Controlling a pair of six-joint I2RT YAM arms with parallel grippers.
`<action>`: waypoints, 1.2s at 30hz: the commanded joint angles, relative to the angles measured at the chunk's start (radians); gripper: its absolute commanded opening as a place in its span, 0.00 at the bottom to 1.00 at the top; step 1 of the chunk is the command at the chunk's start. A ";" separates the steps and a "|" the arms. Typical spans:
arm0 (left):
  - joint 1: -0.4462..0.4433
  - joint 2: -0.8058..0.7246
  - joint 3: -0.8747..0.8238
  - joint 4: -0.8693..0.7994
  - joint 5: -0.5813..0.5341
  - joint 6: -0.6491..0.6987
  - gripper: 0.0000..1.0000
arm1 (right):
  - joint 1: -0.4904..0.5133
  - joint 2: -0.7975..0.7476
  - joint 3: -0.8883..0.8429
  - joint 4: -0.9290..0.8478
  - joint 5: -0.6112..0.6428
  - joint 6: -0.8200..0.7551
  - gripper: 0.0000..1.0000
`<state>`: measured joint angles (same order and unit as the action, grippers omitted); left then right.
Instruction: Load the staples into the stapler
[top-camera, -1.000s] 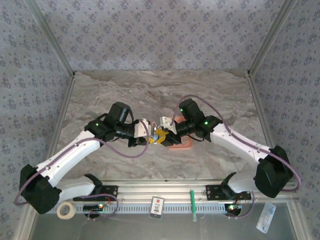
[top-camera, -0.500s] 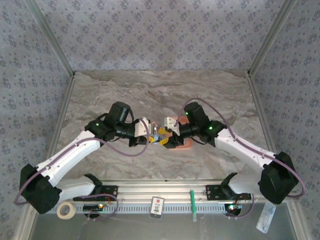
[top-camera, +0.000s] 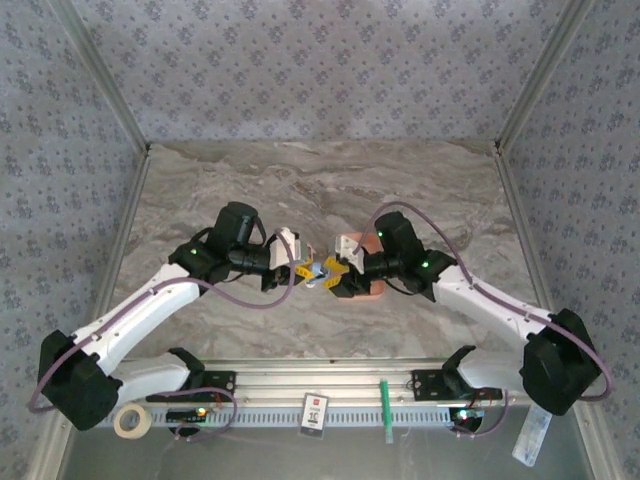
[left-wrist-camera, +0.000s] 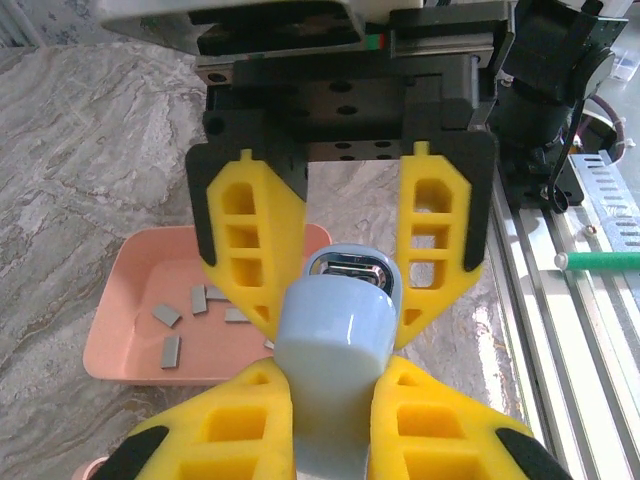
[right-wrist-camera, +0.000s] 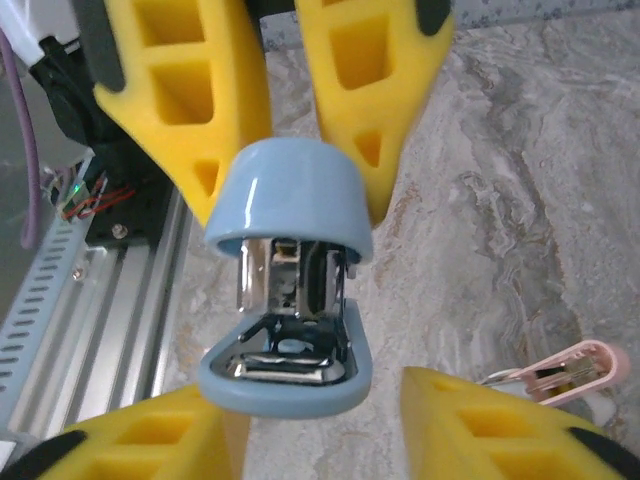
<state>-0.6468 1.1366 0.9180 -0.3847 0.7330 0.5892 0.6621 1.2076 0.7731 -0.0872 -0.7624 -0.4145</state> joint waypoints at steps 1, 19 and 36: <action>0.008 -0.023 -0.013 0.027 0.040 -0.009 0.00 | -0.002 -0.044 -0.015 0.057 -0.002 0.041 0.50; 0.008 -0.024 -0.016 0.055 0.052 -0.035 0.00 | 0.009 -0.065 -0.025 0.132 0.005 0.086 0.32; 0.009 -0.031 -0.014 0.069 0.054 -0.048 0.01 | 0.008 -0.065 -0.015 0.112 0.013 0.062 0.29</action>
<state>-0.6350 1.1328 0.9077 -0.3389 0.7433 0.5514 0.6689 1.1477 0.7502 0.0307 -0.7483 -0.3416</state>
